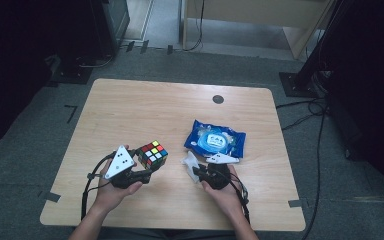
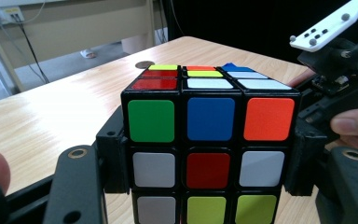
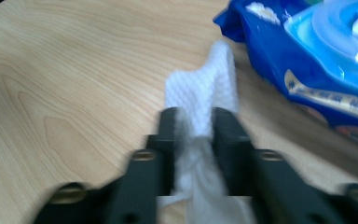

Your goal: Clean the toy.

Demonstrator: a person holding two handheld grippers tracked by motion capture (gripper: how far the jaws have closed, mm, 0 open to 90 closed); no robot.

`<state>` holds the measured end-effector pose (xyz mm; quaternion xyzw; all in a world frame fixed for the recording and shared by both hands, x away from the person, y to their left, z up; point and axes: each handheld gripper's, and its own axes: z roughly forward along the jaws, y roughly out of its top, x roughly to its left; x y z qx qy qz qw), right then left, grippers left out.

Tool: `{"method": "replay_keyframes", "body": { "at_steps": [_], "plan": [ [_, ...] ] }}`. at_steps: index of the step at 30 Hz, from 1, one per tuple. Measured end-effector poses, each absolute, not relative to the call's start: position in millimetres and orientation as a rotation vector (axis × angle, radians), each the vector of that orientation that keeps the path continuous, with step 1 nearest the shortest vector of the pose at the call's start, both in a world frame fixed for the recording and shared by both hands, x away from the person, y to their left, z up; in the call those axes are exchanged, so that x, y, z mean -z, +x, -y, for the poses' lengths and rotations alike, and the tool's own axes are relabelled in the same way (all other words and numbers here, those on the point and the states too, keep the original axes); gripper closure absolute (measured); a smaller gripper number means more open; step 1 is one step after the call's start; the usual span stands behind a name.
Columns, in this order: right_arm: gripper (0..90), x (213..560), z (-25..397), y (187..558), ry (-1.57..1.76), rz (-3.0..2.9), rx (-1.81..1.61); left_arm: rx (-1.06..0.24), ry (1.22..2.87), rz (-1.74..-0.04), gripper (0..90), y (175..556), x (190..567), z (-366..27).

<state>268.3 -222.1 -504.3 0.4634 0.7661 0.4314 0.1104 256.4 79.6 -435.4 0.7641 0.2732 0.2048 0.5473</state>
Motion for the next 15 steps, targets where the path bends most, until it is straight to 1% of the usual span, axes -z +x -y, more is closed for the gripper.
{"method": "replay_keyframes", "body": {
  "at_steps": [1, 2, 5, 6, 10, 15],
  "plan": [
    [46.1, 503, 221, 268, 1.340, -2.228, -1.278, -0.482, 1.807, -0.652, 34.5, 257, 435, -80],
    [40.1, 500, 221, 268, 1.327, -2.211, -1.299, -0.478, 1.804, -0.657, 34.5, 257, 435, -81],
    [31.7, 488, 222, 264, 1.303, -2.182, -1.435, -0.464, 1.792, -0.678, 34.5, 259, 435, -82],
    [29.9, 484, 221, 262, 1.291, -2.169, -1.477, -0.461, 1.789, -0.684, 34.5, 259, 435, -82],
    [27.2, 471, 209, 253, 1.218, -2.119, -1.649, -0.443, 1.787, -0.725, 34.5, 259, 433, -77],
    [26.8, 463, 182, 242, 1.119, -2.129, -1.759, -0.393, 1.774, -0.749, 34.5, 255, 429, -67]
  ]
}}
